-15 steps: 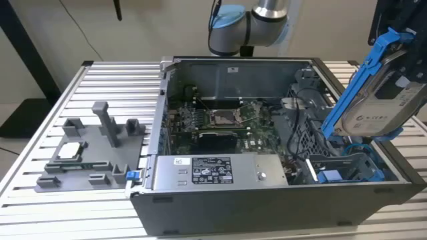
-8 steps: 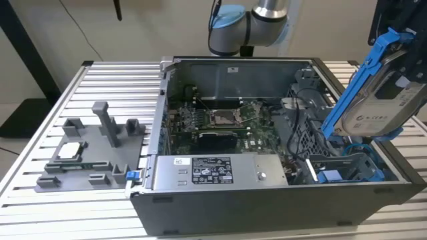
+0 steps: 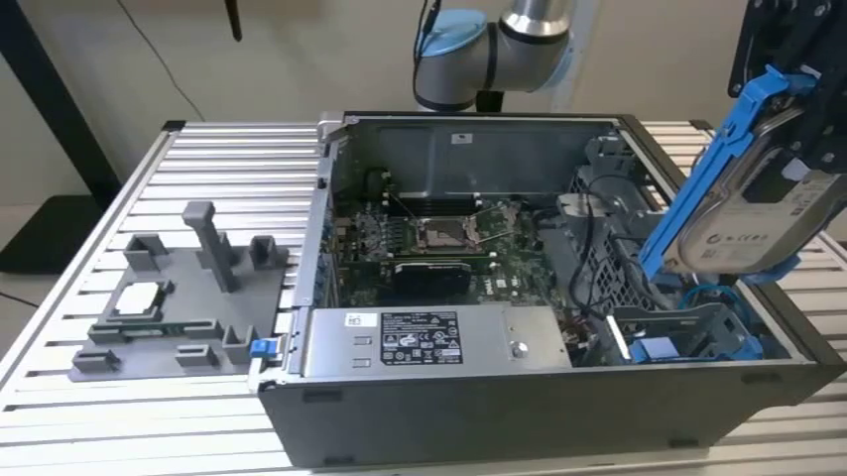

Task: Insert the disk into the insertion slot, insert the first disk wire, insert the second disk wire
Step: 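Insert the disk into the insertion slot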

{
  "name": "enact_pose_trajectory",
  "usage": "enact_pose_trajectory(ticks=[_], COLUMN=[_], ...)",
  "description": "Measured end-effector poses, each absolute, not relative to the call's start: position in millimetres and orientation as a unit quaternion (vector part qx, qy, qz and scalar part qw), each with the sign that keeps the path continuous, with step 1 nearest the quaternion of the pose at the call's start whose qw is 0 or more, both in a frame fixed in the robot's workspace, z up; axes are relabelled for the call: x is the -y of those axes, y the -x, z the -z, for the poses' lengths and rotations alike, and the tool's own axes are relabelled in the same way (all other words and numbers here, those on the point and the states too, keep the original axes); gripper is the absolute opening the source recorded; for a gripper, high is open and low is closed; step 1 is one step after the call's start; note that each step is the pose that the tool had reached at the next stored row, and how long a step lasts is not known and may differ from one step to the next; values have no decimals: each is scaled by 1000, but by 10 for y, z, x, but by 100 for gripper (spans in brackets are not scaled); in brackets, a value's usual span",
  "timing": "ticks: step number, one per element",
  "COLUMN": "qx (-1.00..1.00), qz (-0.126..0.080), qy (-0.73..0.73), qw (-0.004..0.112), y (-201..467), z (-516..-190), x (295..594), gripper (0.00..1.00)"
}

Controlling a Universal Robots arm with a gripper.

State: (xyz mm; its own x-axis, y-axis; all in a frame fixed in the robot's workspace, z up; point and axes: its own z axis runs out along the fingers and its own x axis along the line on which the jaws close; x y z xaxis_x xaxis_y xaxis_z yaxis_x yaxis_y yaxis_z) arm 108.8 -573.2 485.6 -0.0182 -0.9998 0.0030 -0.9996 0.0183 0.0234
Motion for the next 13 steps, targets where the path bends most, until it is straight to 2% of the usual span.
enact_pose_trajectory(ticks=[5, 13], qx=[714, 714], qz=[3, 3], qy=[-700, -700], qw=[5, 5], y=[-1085, -1084], z=[-4819, -4804], x=[5734, 5743], gripper=[0, 0])
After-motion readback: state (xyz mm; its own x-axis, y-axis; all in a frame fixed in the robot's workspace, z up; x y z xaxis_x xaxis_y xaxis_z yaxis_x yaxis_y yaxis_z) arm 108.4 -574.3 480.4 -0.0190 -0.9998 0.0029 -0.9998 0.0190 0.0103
